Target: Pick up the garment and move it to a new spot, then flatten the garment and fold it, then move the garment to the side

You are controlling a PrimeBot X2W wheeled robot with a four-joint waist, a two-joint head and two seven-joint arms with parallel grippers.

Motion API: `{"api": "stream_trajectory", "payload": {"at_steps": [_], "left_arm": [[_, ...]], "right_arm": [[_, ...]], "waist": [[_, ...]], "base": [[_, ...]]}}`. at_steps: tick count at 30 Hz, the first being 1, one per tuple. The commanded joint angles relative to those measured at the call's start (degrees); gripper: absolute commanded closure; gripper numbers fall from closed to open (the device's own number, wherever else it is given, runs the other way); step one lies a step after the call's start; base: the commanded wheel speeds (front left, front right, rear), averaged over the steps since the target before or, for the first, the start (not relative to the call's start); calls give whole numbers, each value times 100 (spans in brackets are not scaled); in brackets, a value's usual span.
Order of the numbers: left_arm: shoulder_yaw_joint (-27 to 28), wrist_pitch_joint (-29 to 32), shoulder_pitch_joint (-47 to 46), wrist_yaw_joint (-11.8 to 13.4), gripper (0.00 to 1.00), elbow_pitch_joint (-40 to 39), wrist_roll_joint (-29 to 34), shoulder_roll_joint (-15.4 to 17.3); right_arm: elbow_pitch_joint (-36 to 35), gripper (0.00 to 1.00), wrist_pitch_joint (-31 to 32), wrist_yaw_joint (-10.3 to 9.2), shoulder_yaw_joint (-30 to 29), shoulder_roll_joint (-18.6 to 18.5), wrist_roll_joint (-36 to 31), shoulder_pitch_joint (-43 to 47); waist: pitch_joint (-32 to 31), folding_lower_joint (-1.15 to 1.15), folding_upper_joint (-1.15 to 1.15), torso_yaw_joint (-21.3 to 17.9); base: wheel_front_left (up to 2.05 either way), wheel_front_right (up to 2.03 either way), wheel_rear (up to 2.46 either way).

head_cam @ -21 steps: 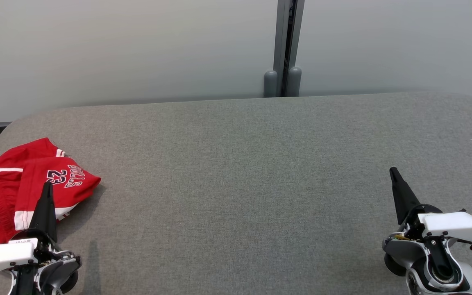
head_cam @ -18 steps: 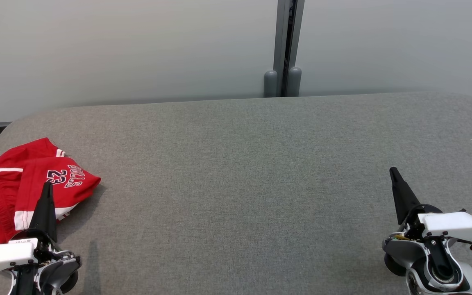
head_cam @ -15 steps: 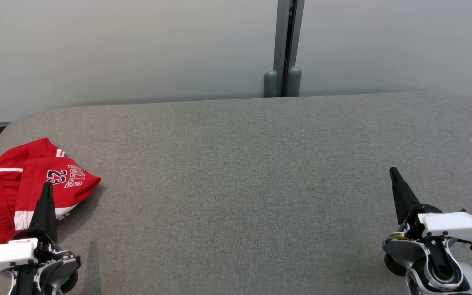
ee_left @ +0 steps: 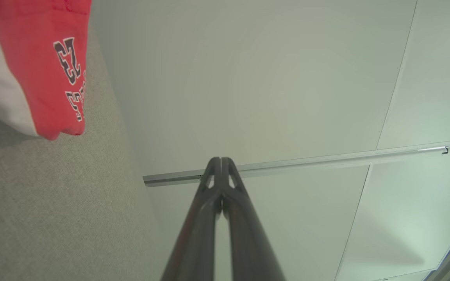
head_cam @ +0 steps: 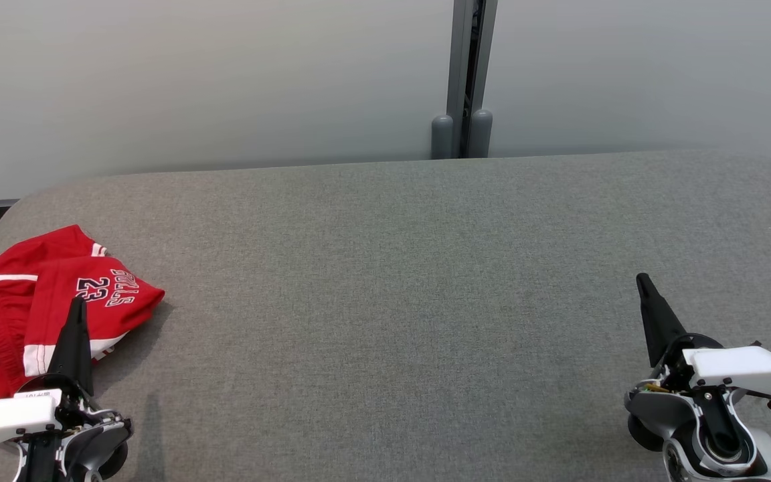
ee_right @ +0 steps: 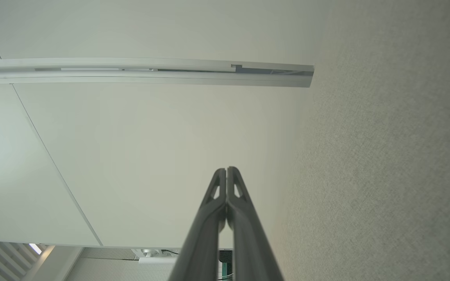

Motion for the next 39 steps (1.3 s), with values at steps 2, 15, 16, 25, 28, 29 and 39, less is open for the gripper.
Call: {"api": "stream_trajectory", "payload": {"at_steps": [2, 15, 16, 25, 28, 29, 39], "left_arm": [[13, -1, -54, -30, 100, -16, -45, 31], [13, -1, -54, -30, 100, -16, -45, 31], [13, -1, -54, -30, 100, -16, -45, 31], [13, -1, -54, -30, 100, -16, -45, 31], [13, -1, -54, -30, 100, -16, -45, 31], [13, -1, -54, -30, 100, -16, -45, 31], [13, -1, -54, -30, 100, -16, -45, 31]], "right_arm": [[27, 100, 22, 15, 1, -34, 18, -48], [27, 100, 22, 15, 1, -34, 18, -48], [27, 100, 22, 15, 2, -34, 18, -48], [27, 100, 22, 15, 1, -34, 18, -48], [27, 100, 22, 15, 1, -34, 18, -48], [27, 100, 22, 15, 2, -34, 18, -48], [27, 100, 22, 15, 2, -34, 18, -48]], "waist": [[0, 0, 0, 0], [0, 0, 0, 0], [0, 0, 0, 0], [0, 0, 0, 0], [0, 0, 0, 0], [0, 0, 0, 0], [0, 0, 0, 0]], "base": [[0, 0, 0], [0, 0, 0], [0, 0, 0], [0, 0, 0], [0, 0, 0], [0, 0, 0], [0, 0, 0]]}}
